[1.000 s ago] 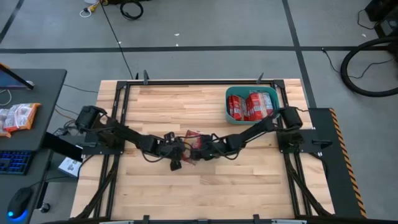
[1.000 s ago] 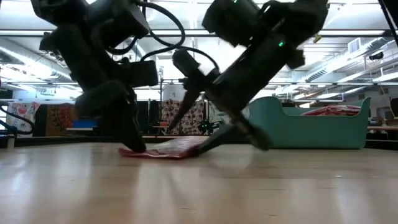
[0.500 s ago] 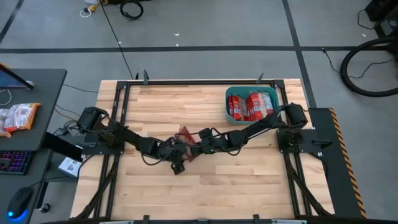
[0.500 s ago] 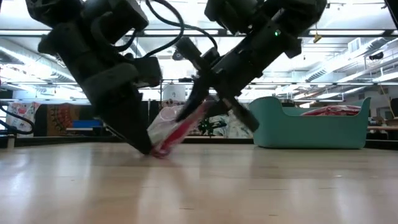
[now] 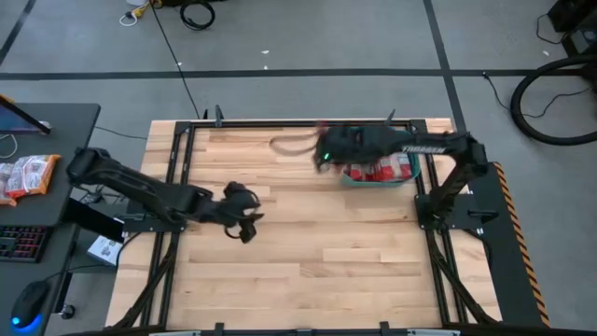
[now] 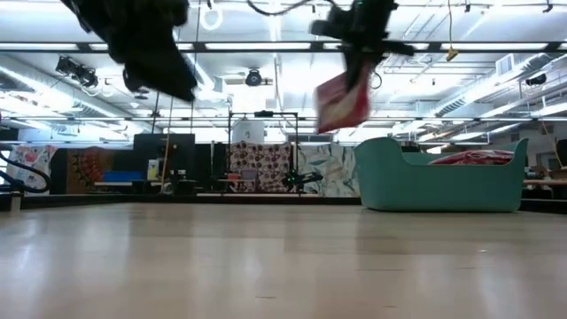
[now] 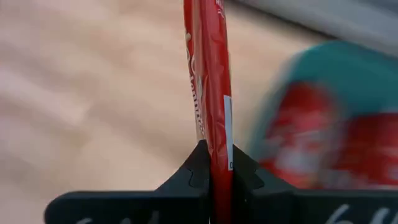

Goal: Sort popcorn bags into baskets
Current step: Put the popcorn bag into the bin

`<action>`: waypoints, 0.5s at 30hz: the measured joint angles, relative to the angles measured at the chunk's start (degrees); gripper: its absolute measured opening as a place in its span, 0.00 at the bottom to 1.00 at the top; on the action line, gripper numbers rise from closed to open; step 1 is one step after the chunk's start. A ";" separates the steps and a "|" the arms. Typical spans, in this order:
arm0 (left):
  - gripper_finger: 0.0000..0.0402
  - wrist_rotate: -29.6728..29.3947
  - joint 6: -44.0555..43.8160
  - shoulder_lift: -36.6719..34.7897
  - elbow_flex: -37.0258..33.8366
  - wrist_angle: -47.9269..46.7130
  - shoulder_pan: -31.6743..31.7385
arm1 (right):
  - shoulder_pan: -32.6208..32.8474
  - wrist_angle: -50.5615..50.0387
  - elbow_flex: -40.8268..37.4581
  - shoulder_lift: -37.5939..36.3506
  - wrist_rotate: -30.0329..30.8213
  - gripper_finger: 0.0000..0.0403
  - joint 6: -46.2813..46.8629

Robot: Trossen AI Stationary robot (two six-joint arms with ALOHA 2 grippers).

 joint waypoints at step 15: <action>0.41 -3.55 -3.71 -15.73 0.04 8.63 -9.67 | -8.37 -14.07 -15.11 -3.56 5.70 0.10 13.92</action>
